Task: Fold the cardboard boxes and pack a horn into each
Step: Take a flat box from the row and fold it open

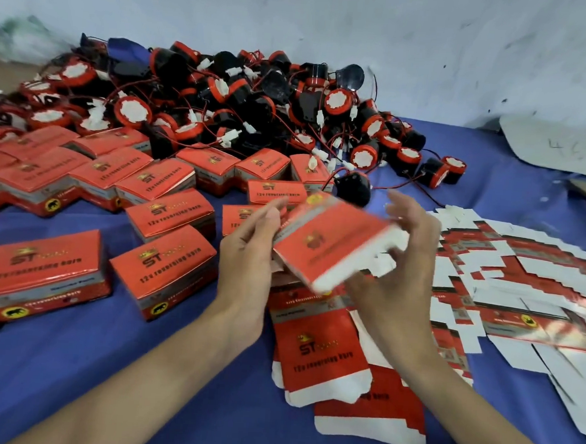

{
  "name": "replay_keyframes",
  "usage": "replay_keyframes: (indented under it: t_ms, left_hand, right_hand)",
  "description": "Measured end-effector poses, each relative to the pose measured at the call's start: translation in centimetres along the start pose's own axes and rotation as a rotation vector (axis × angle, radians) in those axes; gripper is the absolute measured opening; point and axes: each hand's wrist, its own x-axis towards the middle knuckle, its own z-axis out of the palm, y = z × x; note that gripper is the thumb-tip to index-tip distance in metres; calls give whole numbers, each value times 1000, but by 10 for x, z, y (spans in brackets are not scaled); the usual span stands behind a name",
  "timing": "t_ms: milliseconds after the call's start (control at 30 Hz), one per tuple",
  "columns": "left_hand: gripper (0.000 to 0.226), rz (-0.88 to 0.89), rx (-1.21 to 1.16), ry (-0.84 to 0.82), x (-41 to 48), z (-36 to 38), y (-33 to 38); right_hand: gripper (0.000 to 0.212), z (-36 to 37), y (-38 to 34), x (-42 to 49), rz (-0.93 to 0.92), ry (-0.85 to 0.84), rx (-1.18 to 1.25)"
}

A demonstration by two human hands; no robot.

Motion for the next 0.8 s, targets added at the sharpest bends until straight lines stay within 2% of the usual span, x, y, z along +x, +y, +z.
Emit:
replay_keyframes:
  t_ms: [67,133,200,267,300,333,367,400,433,500,567,667,800]
  left_hand:
    - [28,-93,92,-91,-1,-2,-3]
    - [37,-193,64,-161,-5,0,-5]
    - [55,-214,-2,-232,-3,7,-3]
    - [75,-258,-76,-280,0,15,0]
    - [86,-246,-34,-290,0,18,-1]
    - [97,-132,77,-356,-2,17,-5]
    - [98,-8,203,-410,-6,15,-11]
    - [90,108,297,-431,-8,11,-19]
    - [78,141,310,-394,-11,8,-19]
    - [60,146,236,-289,-8,1,-21]
    - [44,68,43,-164,0,-1,-20]
    - [46,-20,-147,-87,6,-3,-19]
    - [49,4,-135,-144,6,-4,-18]
  right_hand:
    - [64,-1,1,8,293,-170,343]
    - [67,-1,5,9,401,-232,558]
    - [46,0,7,10,383,-173,424]
    - [37,2,7,12,366,-100,232]
    - [32,3,8,12,357,-79,174]
    - [30,3,8,12,338,-67,111]
    - [28,3,7,11,303,-69,44]
    - [26,3,5,9,277,-86,-2]
    - [25,2,4,8,277,-122,-6]
    - [22,-1,0,9,346,-223,108]
    - [21,-6,-2,12,432,-299,271]
    - [29,-7,-1,12,399,-341,347]
    - [32,-3,1,7,352,-261,350]
